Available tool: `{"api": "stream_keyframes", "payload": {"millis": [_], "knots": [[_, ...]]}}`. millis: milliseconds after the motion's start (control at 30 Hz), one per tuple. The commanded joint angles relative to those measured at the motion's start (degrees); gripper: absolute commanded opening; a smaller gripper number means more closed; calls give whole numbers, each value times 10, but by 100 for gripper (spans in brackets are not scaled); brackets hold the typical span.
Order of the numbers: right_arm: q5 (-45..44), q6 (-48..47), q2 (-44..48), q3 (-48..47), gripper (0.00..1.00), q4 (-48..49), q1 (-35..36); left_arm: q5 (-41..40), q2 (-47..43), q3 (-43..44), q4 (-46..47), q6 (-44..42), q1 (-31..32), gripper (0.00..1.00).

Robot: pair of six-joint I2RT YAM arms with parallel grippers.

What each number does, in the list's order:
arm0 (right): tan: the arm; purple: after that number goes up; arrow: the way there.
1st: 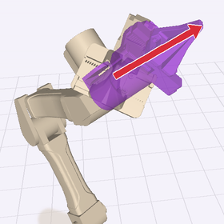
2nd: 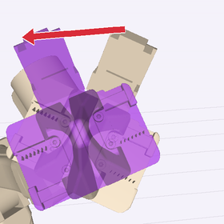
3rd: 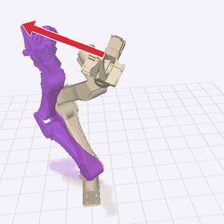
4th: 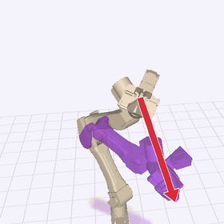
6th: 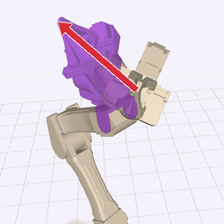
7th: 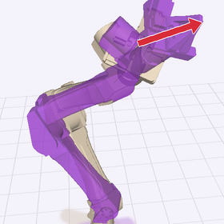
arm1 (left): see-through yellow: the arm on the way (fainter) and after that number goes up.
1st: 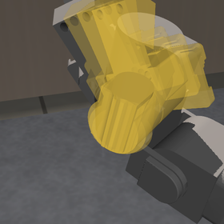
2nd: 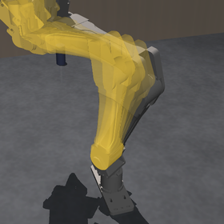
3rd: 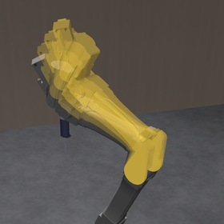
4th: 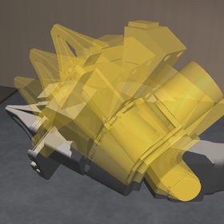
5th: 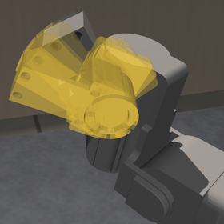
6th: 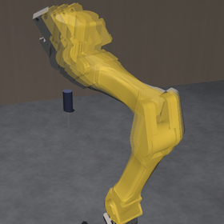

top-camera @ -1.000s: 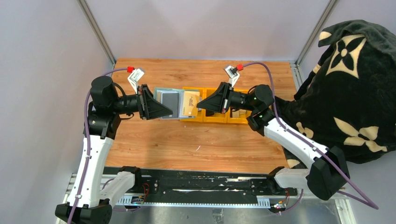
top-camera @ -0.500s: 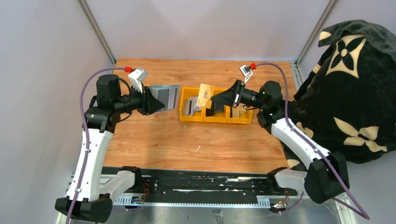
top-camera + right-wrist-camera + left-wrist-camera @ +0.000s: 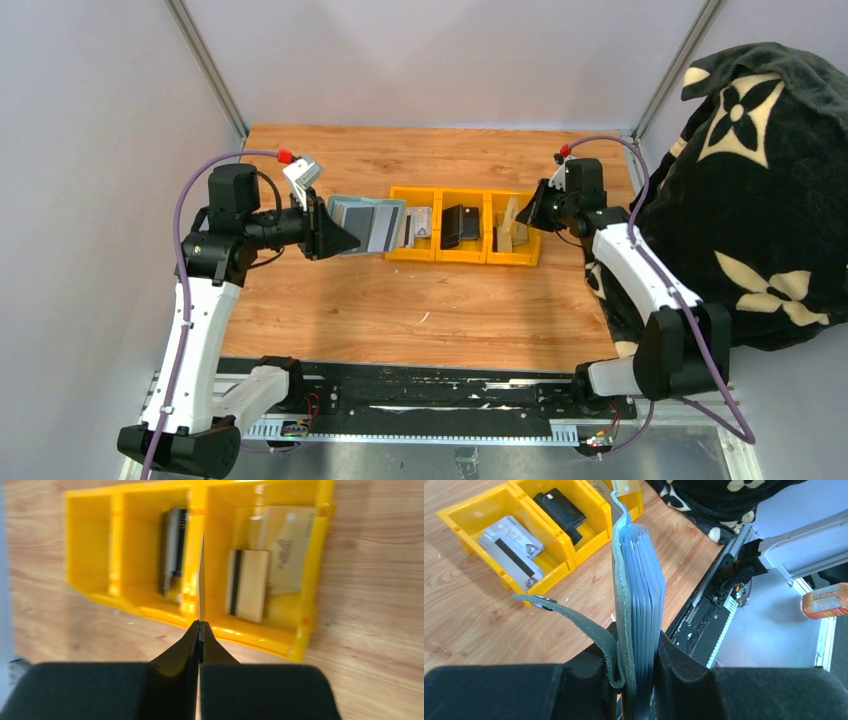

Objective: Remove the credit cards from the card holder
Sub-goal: Place the credit card in the storage box.

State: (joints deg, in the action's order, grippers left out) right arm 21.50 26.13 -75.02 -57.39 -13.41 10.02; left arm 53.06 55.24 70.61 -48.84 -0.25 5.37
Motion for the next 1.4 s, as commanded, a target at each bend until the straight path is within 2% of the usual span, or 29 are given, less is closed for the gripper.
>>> {"api": "stream_keyframes", "payload": {"millis": [0,100,433,633,700,733,800,1033,1100,1167,1267,1367], "knots": [[-111,-73,-51,-32,0,-67,-9,51,-12,23,12,0,-1,16],[-126,-81,-96,-51,0,-78,-10,57,-13,27,12,-1,-1,16],[-95,-72,-214,-115,0,-82,0,83,-14,36,12,15,-1,15],[-164,-83,-231,-147,1,-125,28,97,-13,40,12,17,-1,15],[-198,-88,-227,-161,9,-143,41,99,-13,41,12,17,-1,15],[-211,-92,-223,-166,16,-150,49,100,-13,43,12,17,-1,15],[-255,-95,-207,-178,23,-163,64,102,-13,46,12,18,-1,15],[-273,-98,-106,-220,52,-175,117,109,-9,63,13,24,-1,15],[-214,-84,-67,-227,56,-168,125,112,-9,67,20,32,-1,15],[-104,-59,-21,-203,69,-111,130,114,-12,67,41,49,-1,14],[76,27,47,-136,72,38,139,115,-26,48,122,114,-1,13],[192,134,89,-59,73,219,161,111,-49,19,223,196,-1,10]]}}
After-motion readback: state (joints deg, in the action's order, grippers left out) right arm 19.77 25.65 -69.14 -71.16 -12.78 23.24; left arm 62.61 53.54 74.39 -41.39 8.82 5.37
